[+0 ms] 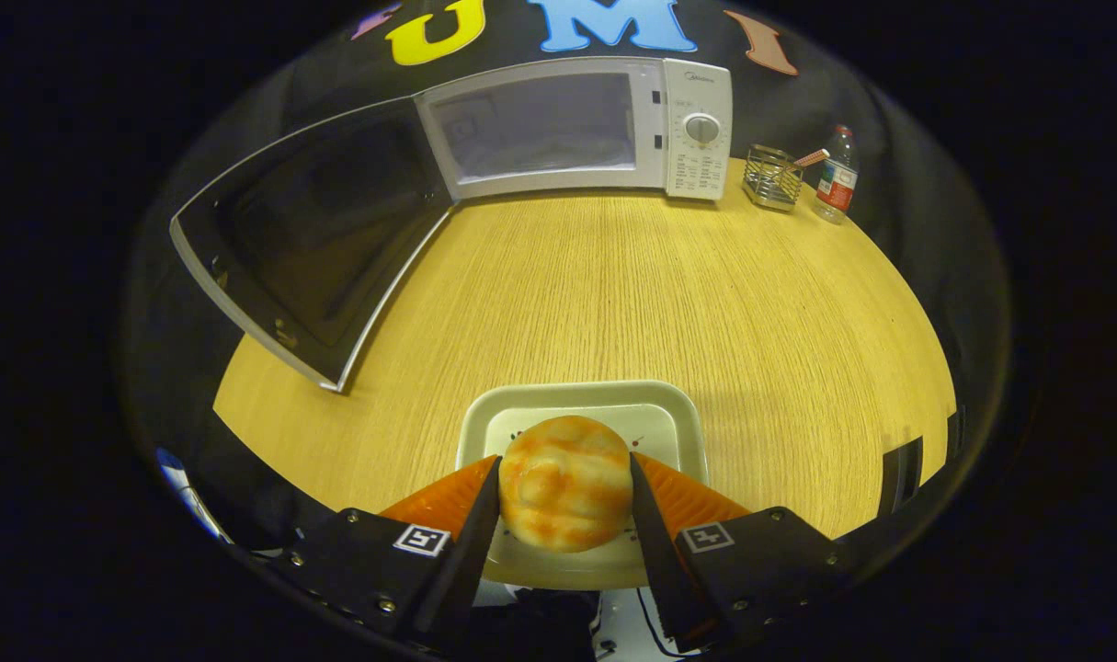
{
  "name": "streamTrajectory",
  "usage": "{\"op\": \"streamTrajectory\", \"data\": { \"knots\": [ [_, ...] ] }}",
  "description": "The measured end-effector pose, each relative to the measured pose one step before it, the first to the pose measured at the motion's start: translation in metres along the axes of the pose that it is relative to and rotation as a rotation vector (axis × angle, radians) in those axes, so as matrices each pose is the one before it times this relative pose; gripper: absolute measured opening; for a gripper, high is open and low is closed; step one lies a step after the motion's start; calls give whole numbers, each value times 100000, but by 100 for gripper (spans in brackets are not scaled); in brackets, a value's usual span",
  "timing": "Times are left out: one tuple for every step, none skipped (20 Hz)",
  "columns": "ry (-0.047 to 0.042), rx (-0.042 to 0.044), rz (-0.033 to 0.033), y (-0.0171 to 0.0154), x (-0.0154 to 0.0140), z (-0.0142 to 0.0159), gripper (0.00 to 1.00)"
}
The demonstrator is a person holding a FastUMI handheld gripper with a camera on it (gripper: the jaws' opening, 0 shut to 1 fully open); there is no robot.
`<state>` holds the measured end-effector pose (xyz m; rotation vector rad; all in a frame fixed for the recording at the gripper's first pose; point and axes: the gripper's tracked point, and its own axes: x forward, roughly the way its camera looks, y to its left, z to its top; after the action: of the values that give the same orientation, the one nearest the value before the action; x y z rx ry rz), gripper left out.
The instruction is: Open the microwave, put the food inside, and close the microwave door.
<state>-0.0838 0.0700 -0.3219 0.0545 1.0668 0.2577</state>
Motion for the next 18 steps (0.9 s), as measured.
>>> {"op": "streamTrajectory", "data": {
  "knots": [
    [-1385, 1638, 1190, 170, -214, 853, 76],
    [-2021, 1628, 1372, 296, -207, 988, 76],
    [-1345, 728, 1214, 266, -101, 801, 76],
    [-1765, 882, 994, 225, 38, 976, 76],
    [-1344, 890, 990, 224, 101, 952, 76],
    [-1926, 1475, 1647, 426, 246, 1024, 76],
    [-2233, 1456, 2036, 554, 174, 1059, 76],
    [-2117, 1369, 1894, 536, 310, 1116, 76],
    [-1647, 1130, 1387, 430, 452, 1018, 76],
    [-1834, 711, 928, 365, 136, 877, 76],
    [-1675, 549, 1006, 382, 596, 1014, 76],
    [-1748, 722, 1208, 349, 577, 1005, 76],
    [-1890, 660, 849, 248, 625, 1008, 76],
    [-2041, 680, 507, 125, 549, 1040, 76],
    [-1764, 951, 1078, 289, 686, 1070, 76],
    [-1898, 1288, 1482, 367, 753, 904, 76],
    [-1624, 691, 1092, 266, 585, 901, 76],
    [-2043, 470, 1076, 183, 734, 921, 76]
  ]
}}
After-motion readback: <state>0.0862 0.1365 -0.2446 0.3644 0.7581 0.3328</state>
